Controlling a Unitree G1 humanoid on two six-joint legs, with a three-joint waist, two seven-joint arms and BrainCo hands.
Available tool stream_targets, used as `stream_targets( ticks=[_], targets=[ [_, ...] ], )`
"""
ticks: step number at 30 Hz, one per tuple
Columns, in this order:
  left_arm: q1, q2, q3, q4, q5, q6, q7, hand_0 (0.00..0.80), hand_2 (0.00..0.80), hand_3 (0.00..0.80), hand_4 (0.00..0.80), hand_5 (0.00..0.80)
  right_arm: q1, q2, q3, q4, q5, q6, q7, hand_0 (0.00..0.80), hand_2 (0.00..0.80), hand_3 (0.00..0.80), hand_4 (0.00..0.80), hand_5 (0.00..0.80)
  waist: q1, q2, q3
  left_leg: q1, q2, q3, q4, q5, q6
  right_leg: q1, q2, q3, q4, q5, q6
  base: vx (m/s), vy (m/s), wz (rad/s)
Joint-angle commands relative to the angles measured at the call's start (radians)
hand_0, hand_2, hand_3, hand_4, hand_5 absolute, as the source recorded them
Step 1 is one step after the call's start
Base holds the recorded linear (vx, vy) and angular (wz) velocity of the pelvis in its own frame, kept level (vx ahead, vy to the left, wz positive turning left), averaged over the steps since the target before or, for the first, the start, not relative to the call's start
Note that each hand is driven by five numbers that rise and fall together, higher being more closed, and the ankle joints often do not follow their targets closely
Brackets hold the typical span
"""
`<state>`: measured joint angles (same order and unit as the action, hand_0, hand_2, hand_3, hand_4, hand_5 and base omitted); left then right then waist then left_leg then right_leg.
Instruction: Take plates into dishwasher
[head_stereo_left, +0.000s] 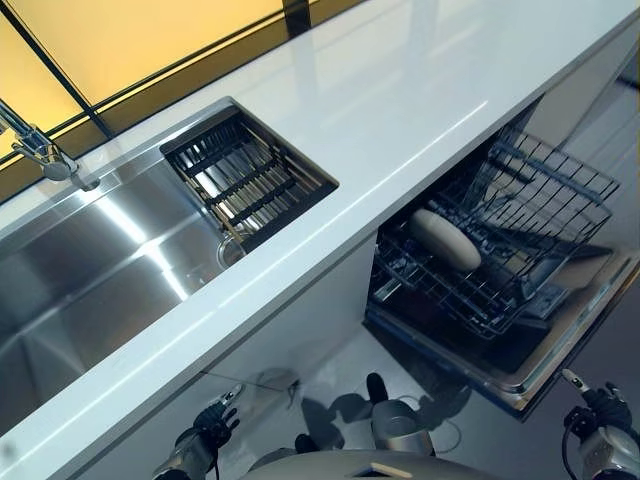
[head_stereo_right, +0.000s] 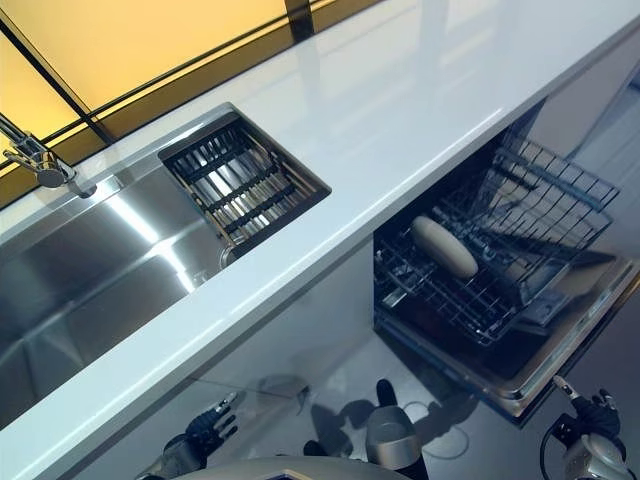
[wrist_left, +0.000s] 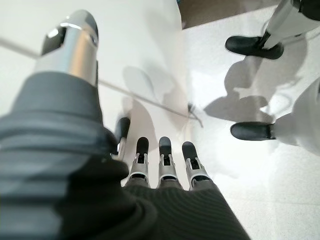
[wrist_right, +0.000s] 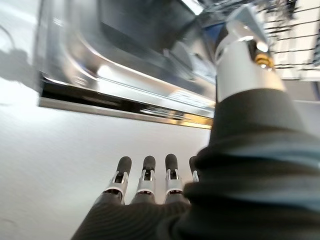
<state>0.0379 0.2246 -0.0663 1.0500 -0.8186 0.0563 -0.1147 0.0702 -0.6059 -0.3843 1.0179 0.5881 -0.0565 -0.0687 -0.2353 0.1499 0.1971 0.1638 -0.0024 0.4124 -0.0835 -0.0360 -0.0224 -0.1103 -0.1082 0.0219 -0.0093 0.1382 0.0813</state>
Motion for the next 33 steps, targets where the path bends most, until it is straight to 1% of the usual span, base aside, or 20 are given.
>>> stream_targets(
  ticks=[1, 3, 6, 11, 14, 17, 21, 23, 25, 29, 33],
  targets=[
    [-0.104, 0.024, 0.066, -0.001, -0.082, -0.110, -0.013, 0.000, 0.000, 0.000, 0.000, 0.000, -0.076, -0.091, -0.037, 0.067, 0.055, -0.063, 0.021, 0.000, 0.000, 0.000, 0.000, 0.000, -0.022, 0.039, 0.013, -0.104, -0.041, -0.098, 0.192, -0.103, 0.067, -0.045, -0.050, -0.024, 0.238, -0.170, 0.041, -0.110, 0.098, 0.01],
    [-0.108, 0.016, 0.063, 0.001, -0.091, -0.120, -0.018, 0.000, 0.000, 0.000, 0.000, 0.000, -0.084, -0.103, -0.045, 0.093, 0.065, -0.069, 0.036, 0.000, 0.000, 0.000, 0.000, 0.000, -0.026, 0.066, 0.026, -0.110, -0.052, -0.105, 0.198, -0.103, 0.066, -0.053, -0.058, -0.026, 0.252, -0.181, 0.037, -0.073, 0.076, -0.01],
    [-0.109, 0.010, 0.061, -0.007, -0.103, -0.125, -0.021, 0.000, 0.000, 0.000, 0.000, 0.000, -0.090, -0.113, -0.043, 0.106, 0.077, -0.071, 0.075, 0.000, 0.000, 0.000, 0.000, 0.000, -0.029, 0.097, 0.042, -0.117, -0.063, -0.113, 0.208, -0.106, 0.064, -0.068, -0.068, -0.026, 0.275, -0.196, 0.030, -0.063, 0.050, -0.12],
    [-0.112, 0.006, 0.053, -0.012, -0.128, -0.129, -0.033, 0.000, 0.000, 0.000, 0.000, 0.000, -0.109, -0.125, -0.028, 0.119, 0.089, -0.082, 0.136, 0.000, 0.000, 0.000, 0.000, 0.000, -0.030, 0.134, 0.062, -0.133, -0.075, -0.123, 0.222, -0.109, 0.063, -0.085, -0.077, -0.027, 0.305, -0.217, 0.016, -0.070, 0.031, -0.18],
    [-0.110, 0.000, 0.045, -0.023, -0.141, -0.130, -0.039, 0.000, 0.000, 0.000, 0.000, 0.000, -0.131, -0.125, 0.002, 0.121, 0.081, -0.087, 0.179, 0.000, 0.000, 0.000, 0.000, 0.000, -0.025, 0.156, 0.073, -0.141, -0.083, -0.135, 0.229, -0.107, 0.063, -0.091, -0.081, -0.028, 0.325, -0.232, 0.006, -0.049, 0.014, -0.08],
    [-0.105, -0.008, 0.038, -0.023, -0.143, -0.130, -0.039, 0.000, 0.000, 0.000, 0.000, 0.000, -0.156, -0.122, 0.034, 0.123, 0.068, -0.100, 0.229, 0.000, 0.000, 0.000, 0.000, 0.000, -0.013, 0.167, 0.071, -0.141, -0.091, -0.153, 0.233, -0.105, 0.061, -0.084, -0.084, -0.034, 0.334, -0.239, -0.002, -0.013, -0.006, -0.09],
    [-0.085, -0.016, 0.033, -0.026, -0.129, -0.120, -0.041, 0.000, 0.000, 0.000, 0.000, 0.000, -0.194, -0.128, 0.079, 0.086, 0.057, -0.111, 0.312, 0.000, 0.000, 0.000, 0.000, 0.000, 0.007, 0.171, 0.057, -0.124, -0.101, -0.179, 0.218, -0.097, 0.057, -0.055, -0.085, -0.047, 0.323, -0.244, -0.009, 0.032, -0.015, -0.02],
    [-0.073, -0.018, 0.029, -0.028, -0.119, -0.110, -0.036, 0.000, 0.000, 0.000, 0.000, 0.000, -0.212, -0.129, 0.106, 0.035, 0.054, -0.110, 0.362, 0.000, 0.000, 0.000, 0.000, 0.000, 0.019, 0.163, 0.042, -0.113, -0.100, -0.191, 0.205, -0.091, 0.054, -0.039, -0.085, -0.059, 0.318, -0.247, -0.010, 0.056, -0.026, 0.00],
    [-0.063, -0.022, 0.022, -0.032, -0.112, -0.105, -0.029, 0.000, 0.000, 0.000, 0.000, 0.000, -0.225, -0.132, 0.127, -0.015, 0.051, -0.106, 0.383, 0.000, 0.000, 0.000, 0.000, 0.000, 0.027, 0.153, 0.031, -0.105, -0.098, -0.196, 0.199, -0.087, 0.052, -0.028, -0.086, -0.067, 0.315, -0.247, -0.012, 0.066, -0.031, 0.00],
    [-0.050, -0.027, 0.014, -0.042, -0.101, -0.094, -0.023, 0.000, 0.000, 0.000, 0.000, 0.000, -0.253, -0.148, 0.155, -0.109, 0.067, -0.086, 0.402, 0.000, 0.000, 0.000, 0.000, 0.000, 0.037, 0.140, 0.019, -0.092, -0.096, -0.200, 0.189, -0.080, 0.050, -0.013, -0.088, -0.077, 0.311, -0.246, -0.014, 0.035, -0.014, 0.01],
    [-0.046, -0.028, 0.006, -0.054, -0.104, -0.088, -0.011, 0.000, 0.000, 0.000, 0.000, 0.000, -0.300, -0.169, 0.179, -0.187, 0.083, -0.059, 0.388, 0.000, 0.000, 0.000, 0.000, 0.000, 0.045, 0.133, 0.014, -0.093, -0.094, -0.202, 0.189, -0.076, 0.048, -0.011, -0.089, -0.080, 0.313, -0.246, -0.015, 0.009, -0.006, -0.04]
  ],
)
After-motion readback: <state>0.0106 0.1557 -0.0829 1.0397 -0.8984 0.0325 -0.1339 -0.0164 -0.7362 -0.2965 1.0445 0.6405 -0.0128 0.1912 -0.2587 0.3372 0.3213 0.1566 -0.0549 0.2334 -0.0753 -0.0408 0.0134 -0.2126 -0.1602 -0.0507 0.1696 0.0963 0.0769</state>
